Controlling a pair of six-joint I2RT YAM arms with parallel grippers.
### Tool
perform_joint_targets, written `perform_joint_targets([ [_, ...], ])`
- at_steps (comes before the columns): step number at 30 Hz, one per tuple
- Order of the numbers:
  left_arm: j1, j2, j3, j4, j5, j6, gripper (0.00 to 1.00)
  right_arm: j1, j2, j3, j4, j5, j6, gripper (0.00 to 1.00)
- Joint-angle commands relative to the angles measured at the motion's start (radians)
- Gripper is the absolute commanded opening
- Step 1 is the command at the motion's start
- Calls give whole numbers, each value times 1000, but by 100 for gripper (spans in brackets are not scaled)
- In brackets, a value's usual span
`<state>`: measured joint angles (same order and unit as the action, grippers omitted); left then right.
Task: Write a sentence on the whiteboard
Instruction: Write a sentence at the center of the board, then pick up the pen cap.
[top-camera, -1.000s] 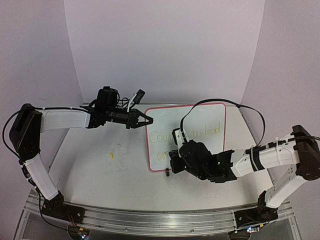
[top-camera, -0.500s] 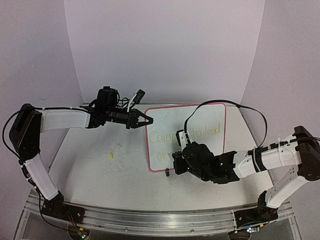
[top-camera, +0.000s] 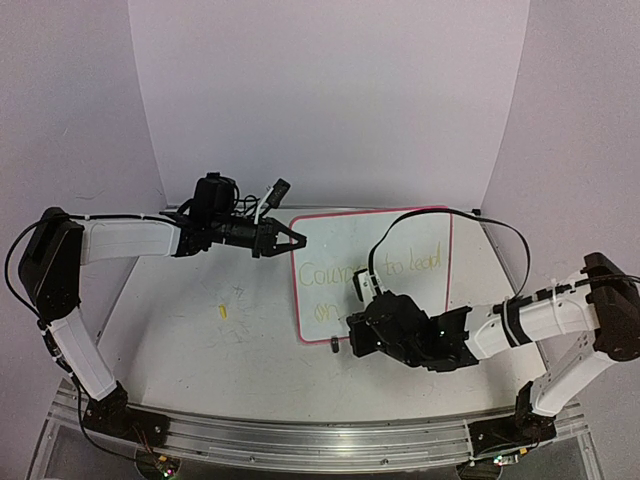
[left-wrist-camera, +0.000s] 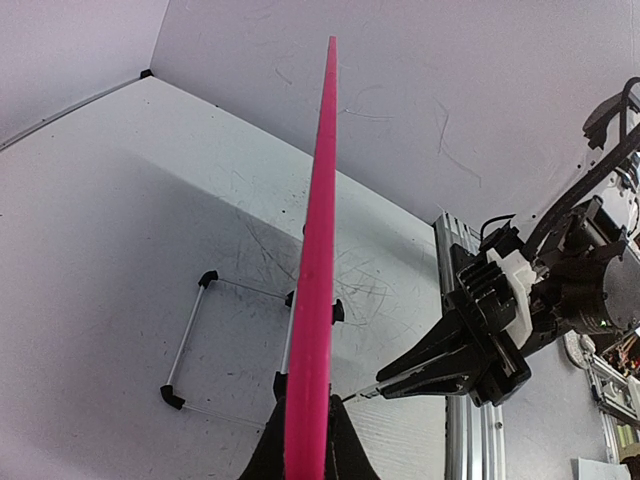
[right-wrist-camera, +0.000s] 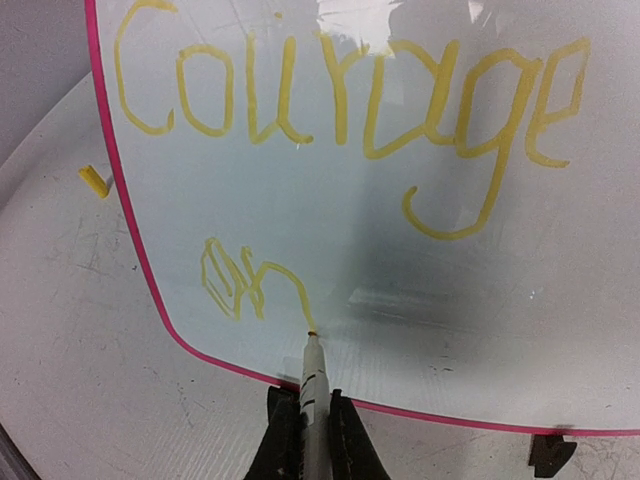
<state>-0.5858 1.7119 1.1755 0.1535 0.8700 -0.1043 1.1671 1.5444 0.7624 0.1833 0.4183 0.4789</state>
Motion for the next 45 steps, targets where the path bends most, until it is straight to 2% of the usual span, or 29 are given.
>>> perform_joint_targets([
  [1,4,-44,-7,-23,-94,62,0,-16,15,8,-10,15,3,0],
  [9,4,-42,-5,-23,-95,62,0,-15,-83,-22,-8,-4,1,0],
  [30,5,-47,-7,-24,-96,64,0,-18,-6,17,10,73,-6,0],
  [34,4,-51,-9,-25,-111,66,0,-6,-95,25,-43,31,-20,0],
  [37,4,-55,-8,-31,-128,72,6,3,-219,3,-112,9,-32,0],
  [41,4,-63,-5,-47,-158,87,25,-3,-390,-50,-156,79,-60,0],
  [45,4,-76,-8,-56,-183,100,41,-59,-464,-70,-168,111,-89,0],
])
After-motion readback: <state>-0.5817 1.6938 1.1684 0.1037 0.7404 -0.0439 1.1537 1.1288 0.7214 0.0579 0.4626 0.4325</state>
